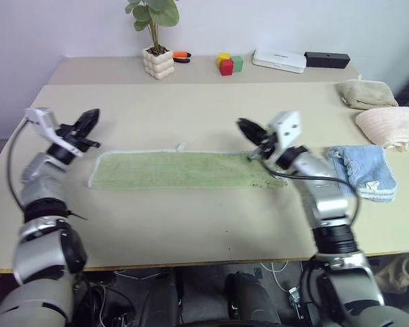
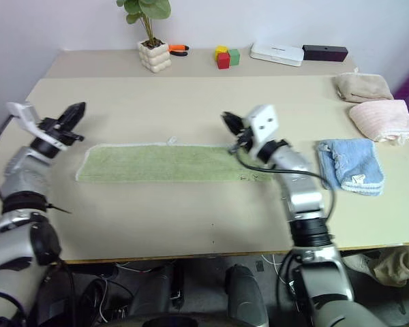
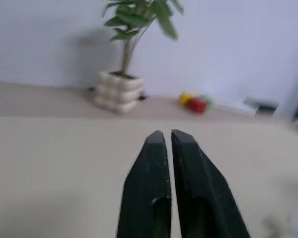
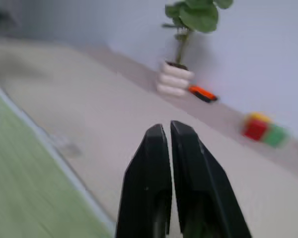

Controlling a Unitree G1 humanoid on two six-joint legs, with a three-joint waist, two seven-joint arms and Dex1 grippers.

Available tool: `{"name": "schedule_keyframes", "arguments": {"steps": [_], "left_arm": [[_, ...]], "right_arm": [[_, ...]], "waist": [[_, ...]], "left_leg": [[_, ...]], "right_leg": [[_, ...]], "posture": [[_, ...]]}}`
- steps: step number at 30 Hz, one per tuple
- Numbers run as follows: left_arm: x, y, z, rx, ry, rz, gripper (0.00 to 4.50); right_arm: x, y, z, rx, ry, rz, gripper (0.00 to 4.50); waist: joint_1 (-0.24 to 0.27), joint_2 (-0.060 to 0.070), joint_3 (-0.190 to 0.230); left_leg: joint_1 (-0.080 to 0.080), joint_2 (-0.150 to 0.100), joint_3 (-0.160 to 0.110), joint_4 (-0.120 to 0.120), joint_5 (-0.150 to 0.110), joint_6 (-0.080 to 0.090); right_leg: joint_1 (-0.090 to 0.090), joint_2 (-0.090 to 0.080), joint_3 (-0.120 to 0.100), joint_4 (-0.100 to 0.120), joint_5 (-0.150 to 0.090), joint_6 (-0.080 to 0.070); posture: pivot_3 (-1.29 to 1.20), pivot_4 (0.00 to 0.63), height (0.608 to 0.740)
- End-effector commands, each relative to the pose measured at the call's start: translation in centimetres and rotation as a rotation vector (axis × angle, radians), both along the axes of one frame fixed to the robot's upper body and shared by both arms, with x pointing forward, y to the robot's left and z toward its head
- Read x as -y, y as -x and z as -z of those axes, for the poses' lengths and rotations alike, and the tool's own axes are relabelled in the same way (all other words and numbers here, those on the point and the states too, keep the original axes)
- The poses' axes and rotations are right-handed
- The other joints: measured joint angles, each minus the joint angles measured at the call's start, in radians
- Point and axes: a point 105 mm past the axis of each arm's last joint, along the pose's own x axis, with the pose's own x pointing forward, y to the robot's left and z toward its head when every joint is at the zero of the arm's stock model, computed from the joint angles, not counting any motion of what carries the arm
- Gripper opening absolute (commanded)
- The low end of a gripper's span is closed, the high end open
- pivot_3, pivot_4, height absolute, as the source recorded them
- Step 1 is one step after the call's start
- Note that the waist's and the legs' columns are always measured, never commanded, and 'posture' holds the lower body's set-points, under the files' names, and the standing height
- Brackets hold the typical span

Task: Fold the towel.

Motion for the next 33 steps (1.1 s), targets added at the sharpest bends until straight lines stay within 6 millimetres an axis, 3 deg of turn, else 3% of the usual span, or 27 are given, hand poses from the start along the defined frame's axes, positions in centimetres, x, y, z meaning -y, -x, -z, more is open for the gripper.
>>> {"name": "schedule_keyframes", "arguments": {"steps": [1, 5, 9, 14, 17, 20, 25, 29, 33], "left_arm": [[3.2, 0.6, -1.3, 0.041, 0.059, 0.017, 0.06], [7.3, 0.7, 1.6, -0.075, 0.151, 0.047, 0.06], [8.4, 0.8, 4.1, -0.171, 0.152, -0.003, 0.06], [6.8, 1.0, 6.2, -0.250, 0.071, -0.055, 0.06], [3.3, 1.0, 6.8, -0.277, 0.032, -0.148, 0.06], [1.6, 1.3, 7.1, -0.302, -0.012, -0.182, 0.06], [0.2, 1.6, 6.4, -0.294, -0.038, -0.173, 0.06], [0.2, 1.8, 6.2, -0.293, -0.087, -0.140, 0.06], [0.6, 2.1, 5.6, -0.263, -0.123, -0.081, 0.06]], "right_arm": [[-1.1, -0.4, 0.9, -0.056, -0.017, 0.091, 0.01], [-1.6, -1.5, 3.0, -0.139, -0.069, 0.203, 0.01], [-0.4, -2.4, 5.3, -0.218, -0.053, 0.350, 0.01], [2.6, -2.6, 8.0, -0.308, -0.036, 0.460, 0.01], [4.7, -2.3, 9.3, -0.311, 0.006, 0.518, 0.01], [6.3, -2.1, 10.0, -0.299, 0.056, 0.553, 0.01], [8.6, -2.7, 9.2, -0.253, 0.087, 0.567, 0.01], [8.7, -3.1, 8.0, -0.197, 0.115, 0.526, 0.01], [8.7, -3.1, 7.1, -0.229, 0.016, 0.478, 0.01]], "waist": [[0.000, 0.000, 0.000], [0.000, 0.000, 0.000], [-0.002, -0.001, 0.000], [-0.002, -0.001, 0.000], [-0.002, 0.000, 0.000], [-0.002, -0.001, -0.001], [0.003, -0.002, -0.002], [0.000, -0.002, -0.002], [-0.002, -0.002, -0.002]], "left_leg": [[0.000, 0.000, 0.000, 0.000, 0.000, 0.000], [0.000, 0.000, -0.001, 0.000, 0.000, 0.000], [0.001, 0.000, -0.001, -0.001, 0.000, 0.000], [0.001, 0.000, -0.001, -0.002, 0.000, 0.000], [0.001, -0.001, -0.001, -0.002, -0.001, 0.001], [0.001, -0.001, -0.001, -0.002, -0.003, 0.004], [0.001, -0.001, -0.001, -0.002, -0.003, 0.005], [0.002, -0.001, -0.001, -0.002, -0.003, 0.005], [0.002, -0.001, -0.001, -0.003, -0.003, 0.005]], "right_leg": [[0.000, 0.000, 0.000, 0.001, 0.000, 0.000], [0.000, 0.000, 0.000, -0.001, 0.000, 0.000], [0.000, 0.000, 0.000, -0.001, 0.000, 0.000], [0.000, 0.001, 0.000, -0.002, 0.000, 0.000], [0.000, 0.000, 0.000, -0.002, 0.000, 0.000], [0.000, 0.000, 0.000, -0.003, 0.000, 0.000], [0.001, 0.000, 0.000, -0.004, 0.000, 0.000], [0.002, 0.000, 0.000, -0.004, 0.000, 0.000], [0.002, 0.000, 0.000, -0.005, 0.000, 0.000]], "posture": [[0.00, 0.150, 0.735], [0.00, 0.150, 0.735], [0.00, 0.150, 0.735], [0.00, 0.150, 0.735], [0.00, 0.150, 0.735], [0.00, 0.150, 0.735], [0.00, 0.150, 0.735], [0.00, 0.150, 0.735], [0.00, 0.150, 0.735]]}}
